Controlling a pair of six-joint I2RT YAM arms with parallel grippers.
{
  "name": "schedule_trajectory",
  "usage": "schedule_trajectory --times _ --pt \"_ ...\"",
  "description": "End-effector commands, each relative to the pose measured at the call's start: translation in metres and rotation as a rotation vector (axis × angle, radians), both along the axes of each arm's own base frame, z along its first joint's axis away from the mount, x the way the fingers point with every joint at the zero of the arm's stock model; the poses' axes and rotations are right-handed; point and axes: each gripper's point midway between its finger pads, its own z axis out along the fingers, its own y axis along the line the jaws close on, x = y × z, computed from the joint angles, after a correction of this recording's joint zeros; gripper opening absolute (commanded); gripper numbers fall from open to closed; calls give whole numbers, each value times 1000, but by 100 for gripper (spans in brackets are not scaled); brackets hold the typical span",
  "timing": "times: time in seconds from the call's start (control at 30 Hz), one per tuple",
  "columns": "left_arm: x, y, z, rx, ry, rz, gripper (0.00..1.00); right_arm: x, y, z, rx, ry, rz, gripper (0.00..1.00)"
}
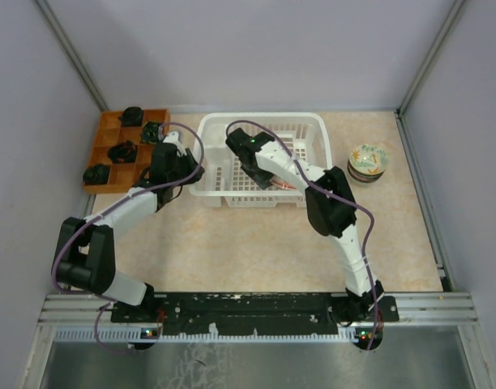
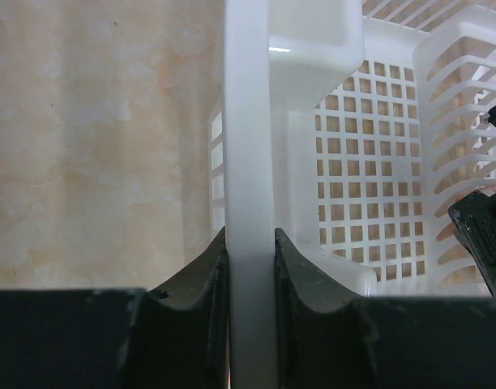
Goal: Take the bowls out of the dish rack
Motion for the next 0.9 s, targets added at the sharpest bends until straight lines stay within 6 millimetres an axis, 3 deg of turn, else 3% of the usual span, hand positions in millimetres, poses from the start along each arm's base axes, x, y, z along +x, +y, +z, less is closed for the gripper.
schedule_trajectory --times 0.0,0.27,0.6,0.87 --pt "-2 13 -14 41 36 25 0 5 -12 44 20 -93 -21 71" --pt "1 6 -8 -1 38 22 0 10 -4 50 69 -121 -13 66" --pt "6 3 -8 -20 61 28 0 15 5 73 180 -210 -31 64" --pt "7 4 -7 -14 66 35 0 19 -7 82 276 -266 -121 63"
